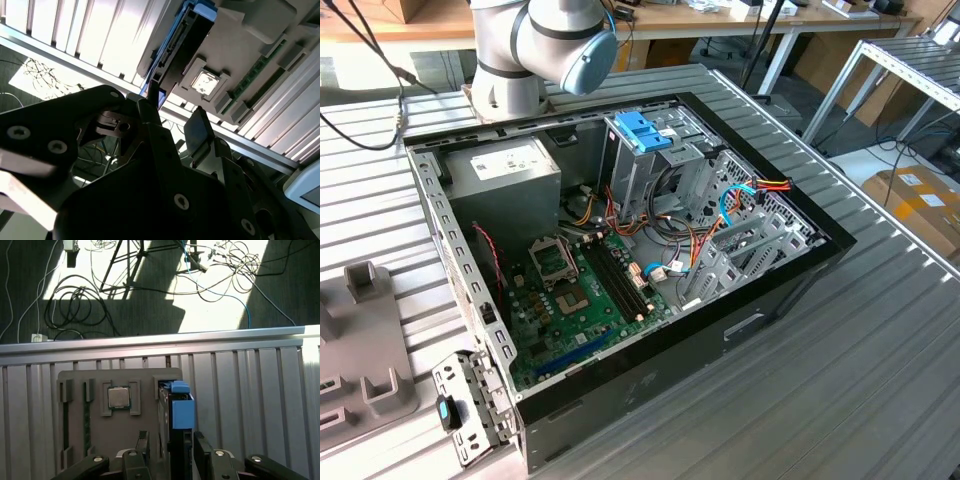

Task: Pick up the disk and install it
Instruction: 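Pick up the disk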

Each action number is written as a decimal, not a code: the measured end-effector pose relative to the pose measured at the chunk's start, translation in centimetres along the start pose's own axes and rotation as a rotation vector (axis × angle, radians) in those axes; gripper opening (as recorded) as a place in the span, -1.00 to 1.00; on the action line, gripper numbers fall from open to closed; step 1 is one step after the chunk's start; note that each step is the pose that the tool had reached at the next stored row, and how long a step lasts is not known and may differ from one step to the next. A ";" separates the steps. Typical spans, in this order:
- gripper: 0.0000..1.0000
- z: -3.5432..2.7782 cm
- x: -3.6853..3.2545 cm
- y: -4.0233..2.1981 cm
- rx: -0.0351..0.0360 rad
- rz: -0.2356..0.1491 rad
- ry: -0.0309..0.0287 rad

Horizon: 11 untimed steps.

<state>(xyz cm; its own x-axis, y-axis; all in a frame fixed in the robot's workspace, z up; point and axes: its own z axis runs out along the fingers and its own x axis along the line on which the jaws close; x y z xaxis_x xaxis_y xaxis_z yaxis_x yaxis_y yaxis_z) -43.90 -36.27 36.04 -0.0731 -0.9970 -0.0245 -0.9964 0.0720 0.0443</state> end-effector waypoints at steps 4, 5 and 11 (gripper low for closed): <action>-0.04 0.08 -0.05 0.07 0.0000 0.000 0.0000; -0.04 0.10 -0.05 0.08 0.0000 0.000 0.0000; -0.04 0.21 -0.08 0.09 0.0000 0.000 0.0000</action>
<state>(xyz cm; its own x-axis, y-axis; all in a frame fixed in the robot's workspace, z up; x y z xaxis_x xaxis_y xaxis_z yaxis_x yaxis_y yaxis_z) -43.99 -36.17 35.84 -0.0731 -0.9970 -0.0245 -0.9964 0.0720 0.0443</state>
